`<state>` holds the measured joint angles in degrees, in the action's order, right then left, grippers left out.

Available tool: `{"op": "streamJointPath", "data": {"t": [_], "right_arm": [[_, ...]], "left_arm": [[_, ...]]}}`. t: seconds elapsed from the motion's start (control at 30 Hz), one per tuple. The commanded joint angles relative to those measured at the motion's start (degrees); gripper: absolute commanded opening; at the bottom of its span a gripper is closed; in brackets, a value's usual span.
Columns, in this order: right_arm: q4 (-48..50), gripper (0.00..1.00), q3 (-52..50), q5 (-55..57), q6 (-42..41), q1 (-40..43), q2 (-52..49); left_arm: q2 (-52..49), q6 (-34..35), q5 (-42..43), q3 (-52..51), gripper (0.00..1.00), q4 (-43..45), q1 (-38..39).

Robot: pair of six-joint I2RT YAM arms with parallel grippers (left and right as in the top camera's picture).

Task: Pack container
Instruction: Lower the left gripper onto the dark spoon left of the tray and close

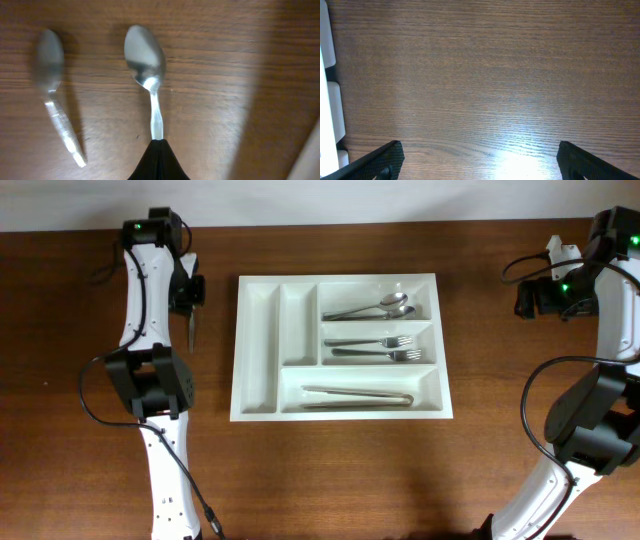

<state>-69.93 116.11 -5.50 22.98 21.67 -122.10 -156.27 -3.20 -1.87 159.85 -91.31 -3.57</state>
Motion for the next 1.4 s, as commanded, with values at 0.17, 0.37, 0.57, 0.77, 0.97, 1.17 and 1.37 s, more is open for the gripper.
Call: {"op": "streamJointPath", "data": {"t": [0.17, 0.37, 0.57, 0.77, 0.97, 1.17, 1.37], "right_arm": [[0.1, 0.99, -0.2, -0.5, 0.6, 0.1, -0.4], [0.1, 0.99, -0.2, -0.5, 0.6, 0.1, -0.4], [0.1, 0.99, -0.2, -0.5, 0.6, 0.1, -0.4], [0.1, 0.99, -0.2, -0.5, 0.6, 0.1, -0.4], [0.1, 0.99, -0.2, -0.5, 0.6, 0.1, -0.4], [0.1, 0.99, -0.2, -0.5, 0.6, 0.1, -0.4], [0.1, 0.99, -0.2, -0.5, 0.6, 0.1, -0.4]], "left_arm": [[-0.9, -2.5, 0.2, 13.4, 0.02, -3.1, 2.0], [-0.9, -2.5, 0.2, 15.6, 0.45, -3.1, 2.6], [-0.9, -2.5, 0.2, 15.4, 0.51, -3.0, 2.4], [-2.2, -2.3, 0.2, 15.3, 0.51, -2.5, 0.7], [-4.6, -2.4, 1.1, 14.6, 0.52, -2.8, -0.5], [-7.0, -2.5, 1.0, 14.5, 0.52, -2.5, -0.5], [-9.7, -2.5, 1.0, 14.5, 0.52, -2.5, -0.5]]}}
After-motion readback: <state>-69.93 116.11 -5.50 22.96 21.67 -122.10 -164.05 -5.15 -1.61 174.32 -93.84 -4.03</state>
